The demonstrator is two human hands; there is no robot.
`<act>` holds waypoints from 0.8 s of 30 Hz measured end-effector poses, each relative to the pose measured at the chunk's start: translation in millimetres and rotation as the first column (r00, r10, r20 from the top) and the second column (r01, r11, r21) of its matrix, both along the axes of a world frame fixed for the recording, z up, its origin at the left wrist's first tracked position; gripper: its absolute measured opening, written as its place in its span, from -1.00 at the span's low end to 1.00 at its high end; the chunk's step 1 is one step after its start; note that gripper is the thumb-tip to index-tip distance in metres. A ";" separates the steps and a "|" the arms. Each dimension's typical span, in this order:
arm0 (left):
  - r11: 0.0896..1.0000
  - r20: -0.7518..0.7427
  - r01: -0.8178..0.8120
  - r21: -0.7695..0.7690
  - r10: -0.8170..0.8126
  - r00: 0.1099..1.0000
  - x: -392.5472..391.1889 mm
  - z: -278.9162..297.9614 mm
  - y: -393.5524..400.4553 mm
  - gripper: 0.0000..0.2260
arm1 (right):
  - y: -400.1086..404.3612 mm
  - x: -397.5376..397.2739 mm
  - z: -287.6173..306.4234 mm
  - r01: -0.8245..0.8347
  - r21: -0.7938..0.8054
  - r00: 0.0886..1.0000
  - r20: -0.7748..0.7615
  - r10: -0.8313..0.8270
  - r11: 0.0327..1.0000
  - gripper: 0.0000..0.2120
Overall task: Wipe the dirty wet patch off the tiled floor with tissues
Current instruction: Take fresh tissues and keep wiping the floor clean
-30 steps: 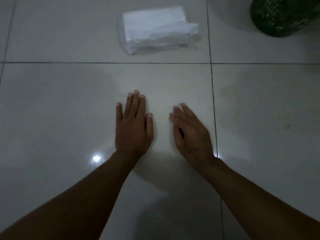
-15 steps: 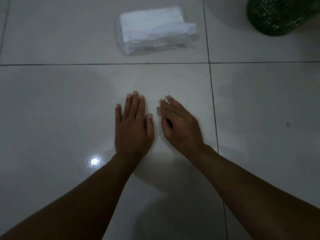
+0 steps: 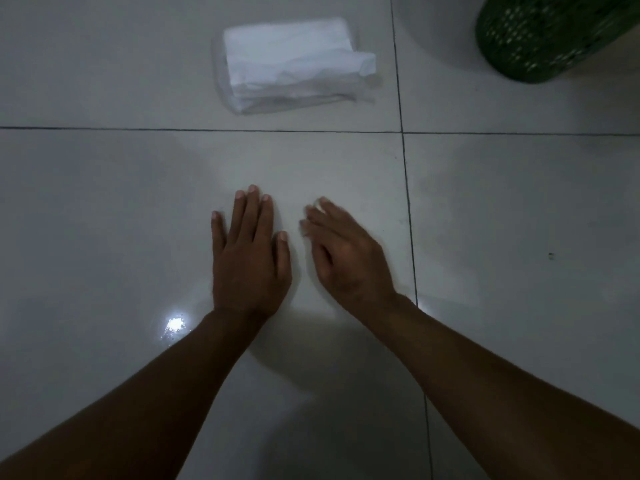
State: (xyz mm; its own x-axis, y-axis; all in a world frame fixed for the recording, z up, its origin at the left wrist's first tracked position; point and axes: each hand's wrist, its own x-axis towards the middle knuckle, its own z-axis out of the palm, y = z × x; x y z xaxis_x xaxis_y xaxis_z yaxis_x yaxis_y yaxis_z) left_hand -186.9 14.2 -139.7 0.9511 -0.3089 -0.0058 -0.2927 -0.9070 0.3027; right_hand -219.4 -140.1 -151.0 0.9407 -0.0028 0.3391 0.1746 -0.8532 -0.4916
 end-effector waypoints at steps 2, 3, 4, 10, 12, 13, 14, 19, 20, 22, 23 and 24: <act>1.000 0.001 0.023 0.001 -0.023 1.000 0.8 2.6 -6.6 -0.46 | -15.7 -8.6 -3.1 0.113 -0.014 0.994 0.010 -0.113 0.993 -0.74; 0.999 0.006 0.051 0.001 -0.051 0.999 1.4 3.4 -12.1 -0.47 | -23.0 -10.7 -3.6 0.181 -0.023 0.983 -0.002 -0.182 0.983 -0.73; 0.997 0.014 0.082 -0.003 -0.082 0.997 2.4 3.7 -18.6 -0.47 | -27.9 -11.7 -3.3 0.222 -0.032 0.975 -0.014 -0.223 0.974 -0.72; 0.983 0.023 0.183 -0.028 -0.182 0.983 9.2 0.3 -63.6 -0.49 | -34.4 -46.4 -0.3 0.145 -0.058 0.988 0.063 -0.142 0.988 -0.76; 0.982 0.020 0.188 -0.014 -0.188 0.982 9.7 -3.1 -68.7 -0.49 | -43.4 -49.9 -2.9 0.271 -0.074 0.961 0.072 -0.266 0.960 -0.76; 0.983 0.019 0.183 -0.002 -0.183 0.983 9.5 -4.0 -68.7 -0.48 | -49.7 -45.3 -5.2 0.344 -0.079 0.938 0.072 -0.339 0.936 -0.75; 0.984 0.017 0.179 0.007 -0.179 0.984 9.9 -4.1 -68.3 -0.48 | -57.4 -35.7 -6.5 0.413 -0.073 0.910 0.066 -0.408 0.908 -0.75; 0.986 0.009 0.169 0.006 -0.169 0.986 8.8 -3.5 -70.7 -0.48 | -77.3 4.7 -5.1 0.528 0.009 0.848 -0.050 -0.527 0.849 -0.71; 0.986 0.012 0.169 0.009 -0.169 0.985 8.8 -3.0 -71.1 -0.48 | -71.9 4.5 -4.4 0.477 -0.015 0.878 -0.035 -0.477 0.879 -0.71; 0.986 0.021 0.169 0.018 -0.169 0.985 9.2 -3.0 -70.5 -0.48 | -59.8 -4.0 -4.6 0.284 -0.053 0.959 0.013 -0.283 0.957 -0.71; 0.985 0.020 0.171 0.019 -0.171 0.985 9.2 -2.9 -70.0 -0.48 | -57.8 -7.7 -4.4 0.185 -0.063 0.983 0.031 -0.183 0.981 -0.70; 0.985 0.016 0.174 0.016 -0.174 0.985 9.9 -2.9 -70.2 -0.48 | -60.7 -7.4 -3.9 0.119 -0.070 0.992 0.044 -0.117 0.990 -0.70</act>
State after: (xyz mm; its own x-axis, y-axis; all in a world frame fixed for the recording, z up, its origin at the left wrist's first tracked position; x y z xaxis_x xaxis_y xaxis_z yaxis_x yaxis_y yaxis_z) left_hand -177.1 -55.9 -142.6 0.8829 -0.4694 0.0045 -0.4513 -0.8461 0.2836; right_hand -226.8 -200.8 -154.9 0.9213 -0.0870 0.3791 0.0885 -0.9022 -0.4222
